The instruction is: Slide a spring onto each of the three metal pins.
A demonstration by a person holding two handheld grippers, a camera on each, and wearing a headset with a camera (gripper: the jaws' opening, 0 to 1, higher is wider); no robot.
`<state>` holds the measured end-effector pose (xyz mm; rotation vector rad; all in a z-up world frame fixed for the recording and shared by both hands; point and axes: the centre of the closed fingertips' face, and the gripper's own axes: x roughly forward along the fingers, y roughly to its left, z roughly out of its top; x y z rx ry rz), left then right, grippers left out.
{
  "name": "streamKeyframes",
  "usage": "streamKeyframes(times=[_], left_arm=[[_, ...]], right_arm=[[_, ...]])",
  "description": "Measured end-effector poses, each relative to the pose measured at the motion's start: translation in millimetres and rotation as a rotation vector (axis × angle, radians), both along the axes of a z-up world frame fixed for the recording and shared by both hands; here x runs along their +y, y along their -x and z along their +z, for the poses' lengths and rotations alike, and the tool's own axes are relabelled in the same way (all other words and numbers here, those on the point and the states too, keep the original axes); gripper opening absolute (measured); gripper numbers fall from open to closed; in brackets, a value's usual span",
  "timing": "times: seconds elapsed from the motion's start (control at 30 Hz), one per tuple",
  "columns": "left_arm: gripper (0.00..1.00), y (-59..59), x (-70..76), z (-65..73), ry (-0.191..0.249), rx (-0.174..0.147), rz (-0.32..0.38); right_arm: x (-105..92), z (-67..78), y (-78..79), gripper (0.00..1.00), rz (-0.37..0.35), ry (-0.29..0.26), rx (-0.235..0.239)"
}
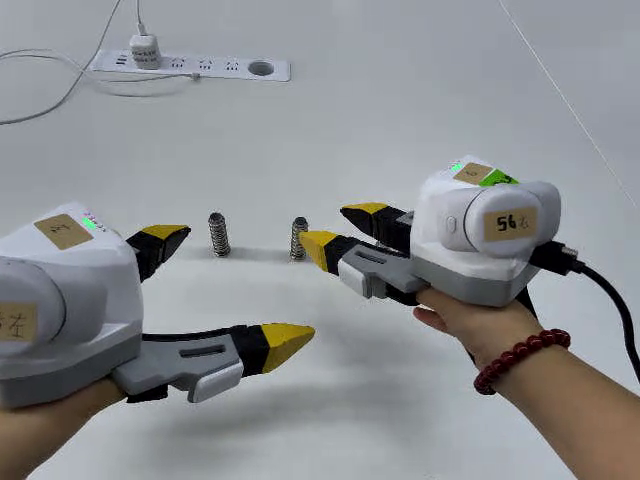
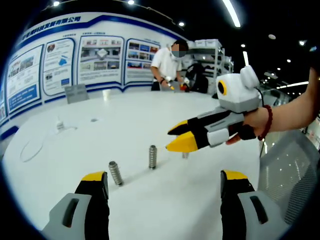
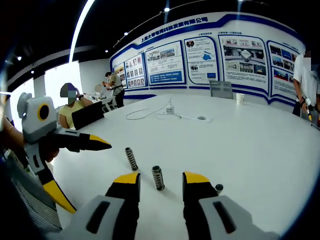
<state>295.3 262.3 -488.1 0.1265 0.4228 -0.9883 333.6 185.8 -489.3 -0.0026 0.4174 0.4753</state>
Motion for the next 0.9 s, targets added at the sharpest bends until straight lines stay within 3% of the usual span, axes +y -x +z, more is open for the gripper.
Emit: streamKeyframes(times=[0.4, 0.57, 0.7, 0.9], left_arm=[[0.90, 1.2, -13.5, 3.2, -0.004, -0.023, -0.026], [0.84, 6.3, -23.0, 3.7, -0.014, -0.039, -0.075], [0.79, 10.1, -31.6, 2.1, -0.013, -0.034, -0.103], [0.76, 13.9, -43.6, -0.2, -0.012, -0.028, -0.138]], right_arm=[[-28.9, 13.3, 14.9, 0.44, -0.038, 0.003, 0.002], [-40.3, 17.9, 20.8, 0.47, -0.054, -0.019, 0.008], [-49.8, 17.5, 26.1, 0.47, -0.053, 0.006, 0.014], [-59.6, 20.1, 35.5, 0.49, -0.057, -0.004, 0.022]])
